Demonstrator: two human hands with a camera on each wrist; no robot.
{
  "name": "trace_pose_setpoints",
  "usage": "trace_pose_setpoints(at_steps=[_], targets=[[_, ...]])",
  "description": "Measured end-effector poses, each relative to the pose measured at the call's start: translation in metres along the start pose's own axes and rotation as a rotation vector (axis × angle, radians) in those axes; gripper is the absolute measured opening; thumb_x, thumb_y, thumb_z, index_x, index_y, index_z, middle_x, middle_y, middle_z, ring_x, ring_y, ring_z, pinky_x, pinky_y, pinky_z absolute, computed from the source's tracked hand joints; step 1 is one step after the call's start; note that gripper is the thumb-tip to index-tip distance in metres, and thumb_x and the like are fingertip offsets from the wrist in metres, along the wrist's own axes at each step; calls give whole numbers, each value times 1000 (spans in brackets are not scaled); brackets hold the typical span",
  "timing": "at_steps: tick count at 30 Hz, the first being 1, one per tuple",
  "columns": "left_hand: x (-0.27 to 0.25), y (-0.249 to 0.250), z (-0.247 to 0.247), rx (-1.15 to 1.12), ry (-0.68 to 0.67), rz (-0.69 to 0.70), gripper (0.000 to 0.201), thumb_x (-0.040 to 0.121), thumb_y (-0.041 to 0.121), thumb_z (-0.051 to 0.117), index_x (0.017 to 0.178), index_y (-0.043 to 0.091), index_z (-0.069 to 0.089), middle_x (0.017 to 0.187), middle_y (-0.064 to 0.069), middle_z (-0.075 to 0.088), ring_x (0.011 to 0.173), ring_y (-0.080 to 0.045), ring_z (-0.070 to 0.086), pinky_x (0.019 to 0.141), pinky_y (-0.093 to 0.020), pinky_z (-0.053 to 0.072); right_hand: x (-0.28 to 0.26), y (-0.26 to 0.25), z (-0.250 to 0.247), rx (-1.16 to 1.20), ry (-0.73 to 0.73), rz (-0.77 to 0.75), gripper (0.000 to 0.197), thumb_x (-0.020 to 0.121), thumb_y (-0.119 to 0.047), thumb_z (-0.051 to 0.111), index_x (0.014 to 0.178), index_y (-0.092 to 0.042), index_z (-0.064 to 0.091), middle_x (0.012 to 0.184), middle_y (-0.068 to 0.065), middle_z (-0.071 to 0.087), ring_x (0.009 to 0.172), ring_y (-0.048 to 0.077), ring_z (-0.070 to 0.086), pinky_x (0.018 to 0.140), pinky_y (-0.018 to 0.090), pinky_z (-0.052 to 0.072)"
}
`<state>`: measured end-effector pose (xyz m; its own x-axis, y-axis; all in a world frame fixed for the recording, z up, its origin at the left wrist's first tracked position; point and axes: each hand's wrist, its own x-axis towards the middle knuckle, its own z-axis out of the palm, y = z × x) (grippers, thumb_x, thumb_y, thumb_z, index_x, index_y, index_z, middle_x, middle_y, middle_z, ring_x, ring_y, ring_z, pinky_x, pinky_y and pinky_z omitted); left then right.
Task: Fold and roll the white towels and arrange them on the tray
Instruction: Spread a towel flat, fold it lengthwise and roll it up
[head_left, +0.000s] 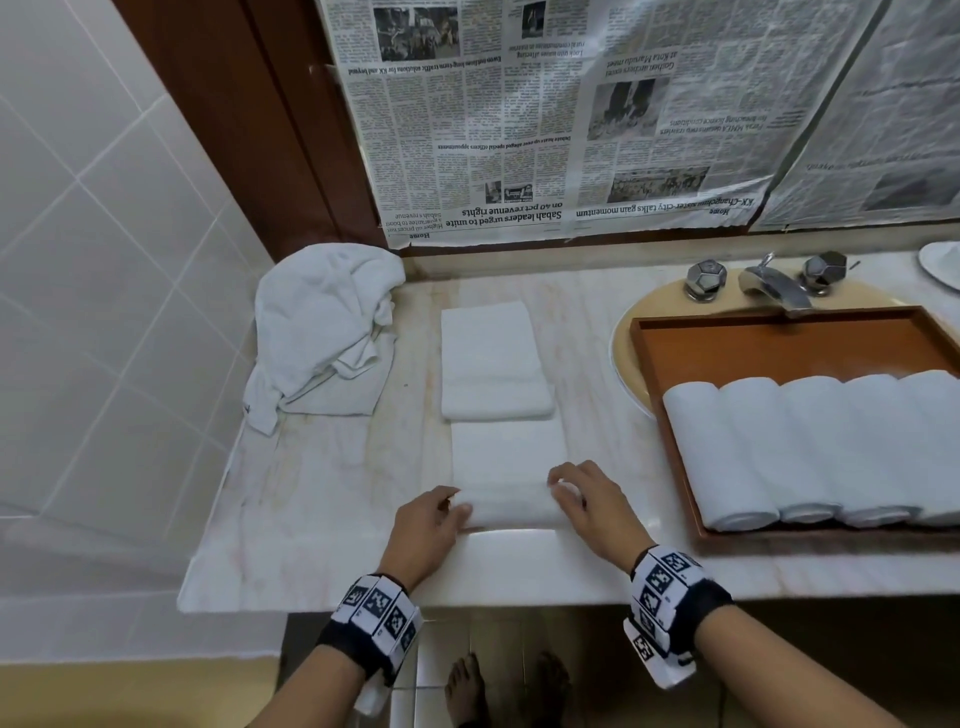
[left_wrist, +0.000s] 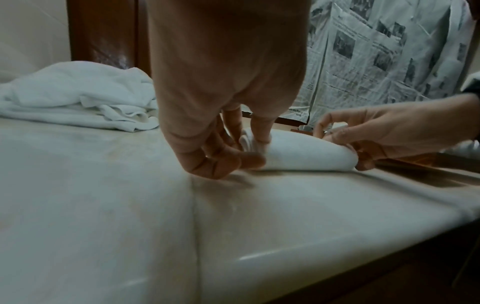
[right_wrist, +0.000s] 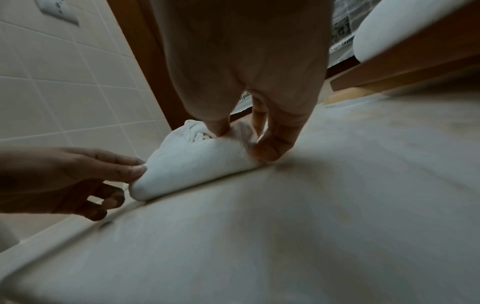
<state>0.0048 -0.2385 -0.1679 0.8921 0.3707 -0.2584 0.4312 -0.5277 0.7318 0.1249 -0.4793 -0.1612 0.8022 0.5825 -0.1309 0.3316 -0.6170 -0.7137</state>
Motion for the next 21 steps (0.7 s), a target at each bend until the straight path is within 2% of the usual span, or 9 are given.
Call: trace_pose_setpoints(at_steps=[3,6,8,10,12,14,15,18,21], targets=[[1,-3,4,-74,0,-101,21,96,42,60,109,26,61,97,3,68,83,-14,64,75,-27,51,-3,1,7,-24,47,-19,17,101,-33,50,113,-28,61,108,-8,50,93,14,57,80,31,46],[3,-2,7,-36,47,-153,26,94,47,60,99,22,60,90,2,68,85,-15,62,69,-23,44,-8,-1,6,-272,-15,-83,39,91,-48,57,123,-25,55,121,-8,46,109,15,47,77,32,49],[0,1,8,-18,115,-151,30,93,49,61,92,19,59,88,2,66,84,-17,61,68,-25,43,-9,-2,6,-407,-44,-151,48,84,-43,61,125,-19,56,125,-2,50,112,22,48,75,34,51],[-5,3,11,81,201,-51,28,95,47,60,102,20,59,103,4,59,89,-16,58,71,-27,43,-6,-3,6,-435,-53,-145,45,85,-33,61,128,-17,57,128,1,50,115,25,49,78,34,51],[-12,4,16,207,251,125,25,96,43,59,115,26,60,119,7,49,100,-14,51,74,-29,46,-1,-7,4,-398,-76,-85,44,89,-32,57,130,-18,55,130,-2,47,119,20,43,81,31,48],[-17,5,22,355,220,295,32,92,47,61,118,30,60,125,10,49,105,-14,46,74,-31,48,4,-10,2,-364,-104,-45,42,90,-35,55,129,-19,56,130,-3,44,119,16,39,82,31,47],[-19,6,25,417,192,336,38,87,52,62,119,32,59,125,11,51,107,-15,46,74,-32,48,6,-12,1,-341,-124,-35,42,90,-36,56,128,-18,57,129,-3,43,118,16,38,83,32,47],[-17,6,25,505,156,323,45,79,52,68,119,32,58,123,10,56,110,-18,51,74,-34,47,10,-11,0,-281,-176,-23,39,90,-36,59,122,-14,63,122,-2,43,112,17,39,88,31,44],[-12,10,17,543,137,332,40,83,47,67,119,32,59,119,12,58,108,-20,54,77,-34,44,14,-11,-5,-228,-245,-18,35,91,-36,59,116,-13,67,110,-2,46,104,16,43,90,30,40]])
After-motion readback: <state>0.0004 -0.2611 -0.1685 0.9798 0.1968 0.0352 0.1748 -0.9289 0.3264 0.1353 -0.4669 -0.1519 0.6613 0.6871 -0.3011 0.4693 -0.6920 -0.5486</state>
